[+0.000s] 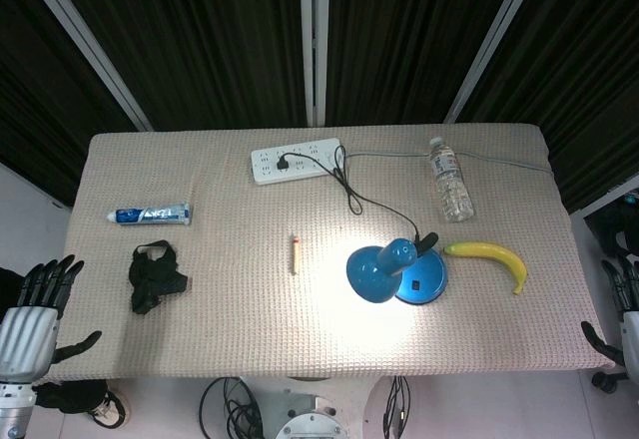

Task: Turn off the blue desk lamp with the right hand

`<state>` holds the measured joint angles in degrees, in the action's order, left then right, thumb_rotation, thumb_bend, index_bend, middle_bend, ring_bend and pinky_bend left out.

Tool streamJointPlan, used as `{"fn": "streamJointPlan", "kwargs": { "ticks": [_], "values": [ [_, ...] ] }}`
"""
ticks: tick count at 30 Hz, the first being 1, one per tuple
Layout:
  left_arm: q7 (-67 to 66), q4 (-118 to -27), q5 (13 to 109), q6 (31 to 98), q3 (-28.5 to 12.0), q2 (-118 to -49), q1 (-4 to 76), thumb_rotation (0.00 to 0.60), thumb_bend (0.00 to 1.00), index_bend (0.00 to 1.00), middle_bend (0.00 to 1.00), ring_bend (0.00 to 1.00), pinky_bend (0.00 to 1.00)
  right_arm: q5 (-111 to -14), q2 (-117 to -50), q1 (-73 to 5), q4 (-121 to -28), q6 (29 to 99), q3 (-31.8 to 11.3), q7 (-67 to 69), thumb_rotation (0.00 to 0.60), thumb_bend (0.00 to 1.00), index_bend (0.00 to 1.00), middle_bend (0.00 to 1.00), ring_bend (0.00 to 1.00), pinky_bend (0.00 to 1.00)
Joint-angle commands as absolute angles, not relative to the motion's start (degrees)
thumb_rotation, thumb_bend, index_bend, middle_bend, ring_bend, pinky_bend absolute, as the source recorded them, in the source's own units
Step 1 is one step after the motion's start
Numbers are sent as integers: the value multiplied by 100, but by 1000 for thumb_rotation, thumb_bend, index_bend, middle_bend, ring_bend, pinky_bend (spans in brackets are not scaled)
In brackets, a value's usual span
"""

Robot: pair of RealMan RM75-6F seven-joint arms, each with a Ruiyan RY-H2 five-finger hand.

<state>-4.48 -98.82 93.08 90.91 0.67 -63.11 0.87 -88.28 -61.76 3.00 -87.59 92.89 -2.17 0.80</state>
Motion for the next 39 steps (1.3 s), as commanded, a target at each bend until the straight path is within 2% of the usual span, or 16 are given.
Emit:
{"fn": "streamJointPlan", "kwargs": {
  "ticks": [1,15,20,24,38,39],
  "values": [
    [-463,-9891,9323,9095,66,-6315,89,600,0,0,0,0,0,-8826,-6191,304,-8715,9252,-198,131,600,176,0,0,0,0],
    [-533,-9956,9293,9110,51,-6264,69,600,0,0,0,0,0,-9011,-6206,282,-8589,9244,-143,477,600,175,0,0,0,0],
    [-523,-9889,9280,9047,84,-6328,71,600,0,0,0,0,0,-9128,-6166,242,-8648,9247,-126,531,600,125,0,0,0,0],
    [-511,-9872,9263,9075,72,-6332,55,600,0,0,0,0,0,-9175,-6126,191,-8740,9210,-134,472,600,122,0,0,0,0],
    [-496,-9820,9220,9008,79,-6369,63,600,0,0,0,0,0,-9377,-6063,-85,-9136,8741,-8,46,600,99,0,0,1,2],
    [-500,-9820,9217,8998,78,-6371,69,600,0,0,0,0,0,-9375,-6033,-115,-9204,8674,3,3,600,84,0,13,25,36]
  ]
}}
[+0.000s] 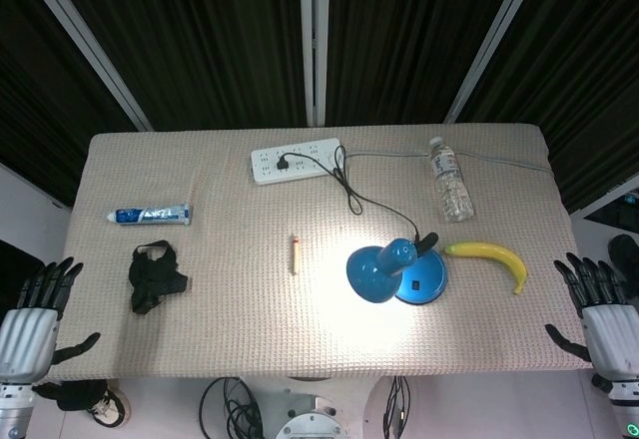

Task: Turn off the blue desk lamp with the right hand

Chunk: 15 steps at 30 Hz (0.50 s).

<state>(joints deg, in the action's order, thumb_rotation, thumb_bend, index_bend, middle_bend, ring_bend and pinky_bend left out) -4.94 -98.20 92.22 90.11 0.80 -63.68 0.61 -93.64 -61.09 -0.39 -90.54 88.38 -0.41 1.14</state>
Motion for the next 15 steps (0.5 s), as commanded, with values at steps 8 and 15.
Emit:
{"fn": "streamJointPlan", "kwargs": {
  "ticks": [8,15],
  "values": [
    [-570,-9854,9207,8943,78,-6378,95,600,0,0,0,0,0,-9544,-5978,-553,-9802,7691,255,-610,600,3,0,852,843,797],
    [-620,-9895,9184,8940,88,-6359,80,600,0,0,0,0,0,-9402,-6156,-1050,-10316,6658,334,-1263,600,6,0,969,961,903]
  ]
}}
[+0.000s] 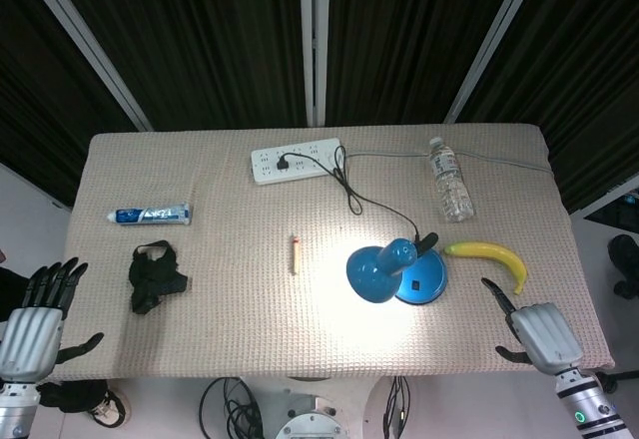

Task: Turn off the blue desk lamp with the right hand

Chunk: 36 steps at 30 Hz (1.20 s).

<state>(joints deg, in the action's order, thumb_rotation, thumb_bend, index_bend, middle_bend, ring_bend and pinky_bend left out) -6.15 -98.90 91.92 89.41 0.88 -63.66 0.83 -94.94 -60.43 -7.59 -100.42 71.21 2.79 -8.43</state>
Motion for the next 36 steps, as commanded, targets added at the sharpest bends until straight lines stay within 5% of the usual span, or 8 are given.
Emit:
{"fn": "streamJointPlan", "kwargs": {
  "ticks": [1,7,12,15,36],
  "values": [
    [-624,-9903,9174,8941,86,-6351,77,600,0,0,0,0,0,-9338,-6213,-1115,-10354,6538,314,-1450,600,15,0,972,964,906],
    [-634,-9910,9133,8907,80,-6348,85,600,0,0,0,0,0,-9054,-6548,-1376,-10504,6158,203,-2059,600,213,0,975,966,908],
    [-618,-9885,9086,8878,63,-6367,95,600,0,0,0,0,0,-8857,-6847,-1504,-10493,6060,126,-2463,600,585,0,999,971,908],
    [-597,-9880,9053,8867,55,-6354,96,600,0,0,0,0,0,-8677,-6924,-1566,-10534,5945,125,-2625,600,673,0,1000,971,908],
    [-465,-9791,9009,8811,56,-6350,115,600,0,0,0,0,0,-7447,-7186,-1831,-10444,5772,86,-3374,600,674,0,1000,971,908]
  ]
}}
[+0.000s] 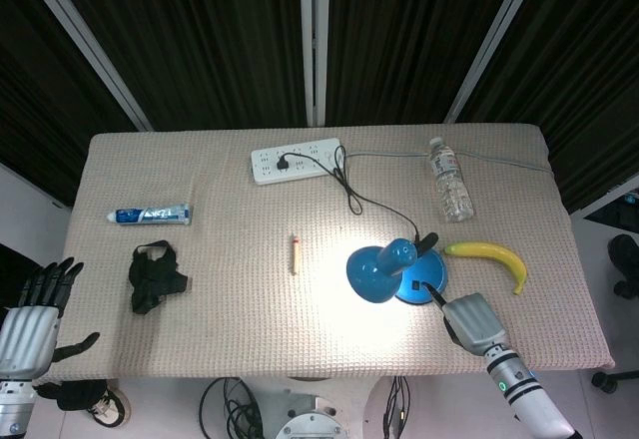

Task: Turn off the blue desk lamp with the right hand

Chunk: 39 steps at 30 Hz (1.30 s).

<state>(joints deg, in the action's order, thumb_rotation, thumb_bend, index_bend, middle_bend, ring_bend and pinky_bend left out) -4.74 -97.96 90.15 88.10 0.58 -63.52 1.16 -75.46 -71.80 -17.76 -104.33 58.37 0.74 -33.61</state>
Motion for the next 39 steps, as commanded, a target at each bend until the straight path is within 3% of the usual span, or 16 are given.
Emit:
{"fn": "streamJointPlan", "kwargs": {
  "ticks": [1,39],
  "values": [
    [-454,-9785,9003,8810,54,-6350,115,600,0,0,0,0,0,-7402,-7190,-1857,-10440,5754,86,-3385,600,674,0,1000,971,908],
    [-334,-9675,8944,8738,35,-6371,167,600,0,0,0,0,0,-6721,-7452,-2346,-10146,5596,252,-3424,600,673,0,1000,971,908]
  ]
}}
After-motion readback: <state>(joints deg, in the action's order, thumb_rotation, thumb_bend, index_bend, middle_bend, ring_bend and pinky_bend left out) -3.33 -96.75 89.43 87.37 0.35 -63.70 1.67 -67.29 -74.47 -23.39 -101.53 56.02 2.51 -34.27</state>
